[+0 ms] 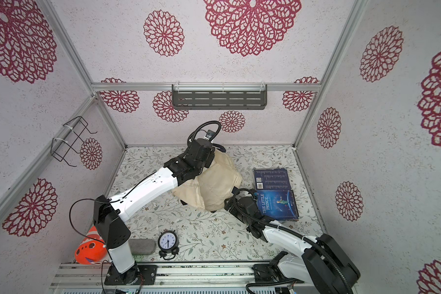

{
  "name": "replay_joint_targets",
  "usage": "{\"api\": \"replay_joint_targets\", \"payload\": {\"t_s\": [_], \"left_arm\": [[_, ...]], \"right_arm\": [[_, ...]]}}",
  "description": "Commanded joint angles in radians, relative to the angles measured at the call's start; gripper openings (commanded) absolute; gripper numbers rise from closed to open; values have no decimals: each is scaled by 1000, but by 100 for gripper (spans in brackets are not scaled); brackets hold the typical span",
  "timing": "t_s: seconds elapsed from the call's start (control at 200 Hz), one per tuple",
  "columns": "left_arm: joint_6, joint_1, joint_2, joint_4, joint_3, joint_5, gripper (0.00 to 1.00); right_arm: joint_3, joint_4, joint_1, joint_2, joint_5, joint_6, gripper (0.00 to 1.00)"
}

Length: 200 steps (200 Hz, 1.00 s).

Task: Take out the books from the canvas bag
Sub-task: Adjust the canvas bag at the center of the board.

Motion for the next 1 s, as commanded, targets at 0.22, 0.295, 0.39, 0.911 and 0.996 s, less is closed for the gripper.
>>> {"api": "replay_joint_targets", "payload": {"t_s": [0.22, 0.295, 0.39, 0.911, 0.996], "left_arm": [[-73, -33, -49, 16, 60, -22, 0], [-79, -40, -55, 10, 66, -23, 0], [-95, -47, -70, 11, 66, -17, 0], [-186, -58, -161, 75, -83, 25, 0], [-207, -55, -173, 90, -126, 29, 0]], "right_arm": [[-10, 243, 7, 117, 22, 25, 86], [-3, 274, 7, 147, 28, 19, 84], [-7, 334, 7, 182, 47, 19, 78], [34, 338, 9, 156, 99, -72, 9], [40, 318, 9, 128, 98, -93, 0]]}}
